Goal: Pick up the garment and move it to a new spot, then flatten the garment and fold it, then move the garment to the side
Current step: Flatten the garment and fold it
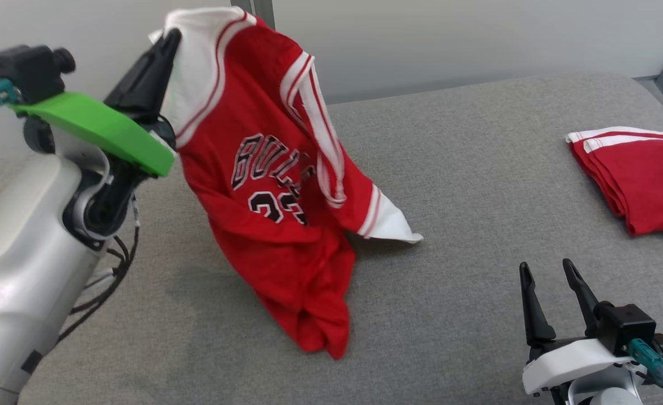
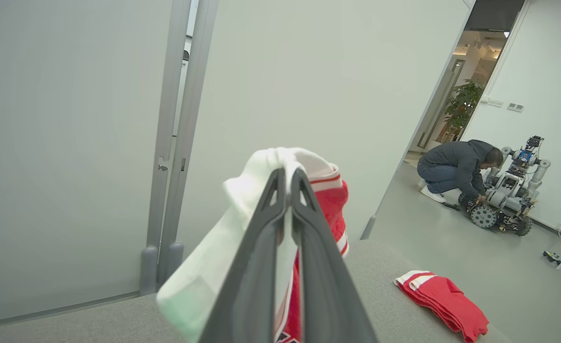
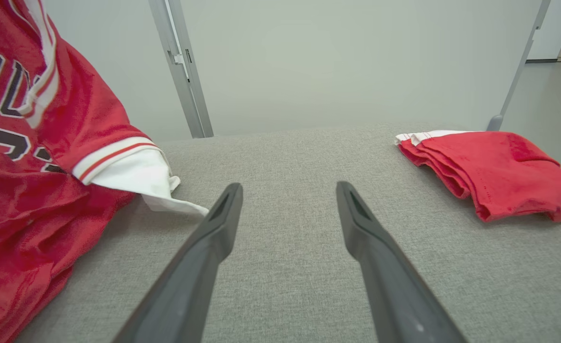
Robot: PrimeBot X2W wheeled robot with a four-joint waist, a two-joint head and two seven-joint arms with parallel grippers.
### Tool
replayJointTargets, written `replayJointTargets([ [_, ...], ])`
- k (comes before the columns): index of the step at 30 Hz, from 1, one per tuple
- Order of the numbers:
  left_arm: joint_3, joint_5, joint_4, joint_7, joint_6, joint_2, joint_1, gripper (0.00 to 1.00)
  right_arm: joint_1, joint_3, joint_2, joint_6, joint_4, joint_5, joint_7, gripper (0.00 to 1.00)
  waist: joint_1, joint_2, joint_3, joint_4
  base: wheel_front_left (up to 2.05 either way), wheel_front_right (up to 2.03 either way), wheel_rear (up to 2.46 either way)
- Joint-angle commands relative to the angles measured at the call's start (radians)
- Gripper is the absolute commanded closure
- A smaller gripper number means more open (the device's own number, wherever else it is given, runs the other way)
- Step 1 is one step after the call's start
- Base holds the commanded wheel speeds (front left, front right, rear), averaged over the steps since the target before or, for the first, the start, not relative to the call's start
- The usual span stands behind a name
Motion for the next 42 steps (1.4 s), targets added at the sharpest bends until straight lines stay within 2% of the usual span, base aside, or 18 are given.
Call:
replayJointTargets([
  [1,0.004,0.019,0.015,0.008,0.004,0.011,-0.036,1.00,0.007,0.004,-0.002,0.000,0.003,-0.007,0.000,0.00,0.0000,0.0000,-0.009,0.002,0.00,0.00,0.00],
  [8,-0.005,0.048,0.063,0.048,-0.004,-0.001,-0.157,1.00,0.013,0.009,-0.002,0.000,0.006,-0.011,0.000,0.00,0.0000,0.0000,-0.020,-0.005,0.00,0.00,0.00],
  [15,-0.050,0.031,0.016,0.051,-0.015,-0.075,-0.118,1.00,0.014,0.018,-0.002,0.000,0.009,-0.001,0.000,0.00,0.0000,0.0000,-0.013,-0.018,0.00,0.00,0.00],
  [19,-0.099,0.035,-0.042,0.046,-0.017,-0.148,-0.079,1.00,0.007,0.016,-0.002,0.000,0.009,0.003,0.000,0.00,0.0000,0.0000,0.001,-0.022,0.00,0.00,0.00],
  [23,-0.175,0.031,-0.083,0.065,-0.016,-0.262,-0.039,1.00,-0.008,0.014,-0.002,0.000,0.008,0.005,0.000,0.00,0.0000,0.0000,0.025,-0.030,0.00,0.00,0.00],
  [26,-0.229,0.034,-0.050,0.061,-0.009,-0.360,-0.009,1.00,-0.030,0.027,-0.002,0.000,0.012,0.016,0.000,0.00,0.0000,0.0000,0.049,-0.049,0.00,0.00,0.00],
  [29,-0.280,0.040,0.009,0.045,-0.006,-0.412,0.015,1.00,-0.051,0.045,-0.002,0.000,0.017,0.035,0.000,0.00,0.0000,0.0000,0.073,-0.080,0.00,0.00,0.00],
  [30,-0.306,0.043,0.027,0.041,-0.010,-0.423,0.027,0.74,-0.058,0.052,-0.002,0.000,0.020,0.042,0.000,0.00,0.0000,0.0000,0.081,-0.092,0.00,0.00,0.00],
  [31,-0.325,0.046,0.036,0.032,-0.012,-0.431,0.031,0.55,-0.064,0.057,-0.002,0.000,0.022,0.045,0.000,0.00,0.0000,0.0000,0.088,-0.102,0.00,0.00,0.00],
  [32,-0.348,0.050,0.049,0.024,-0.013,-0.436,0.035,0.00,-0.070,0.060,-0.002,0.000,0.024,0.051,0.000,0.00,0.0000,0.0000,0.095,-0.114,0.00,0.00,0.00],
  [37,-0.417,0.031,0.022,-0.006,-0.013,-0.435,0.064,0.00,-0.063,0.038,-0.002,0.000,0.030,0.063,0.000,0.00,0.0000,0.0000,0.112,-0.134,0.00,0.00,0.00],
  [40,-0.401,0.032,0.005,-0.053,0.003,-0.429,0.100,0.00,-0.041,0.020,-0.002,0.000,0.033,0.062,0.000,0.00,0.0000,0.0000,0.104,-0.131,0.00,0.00,0.00],
  [42,-0.376,0.063,-0.012,-0.082,0.028,-0.389,0.130,0.00,-0.028,0.006,-0.002,0.000,0.034,0.059,0.000,0.00,0.0000,0.0000,0.088,-0.123,0.00,0.00,0.00],
])
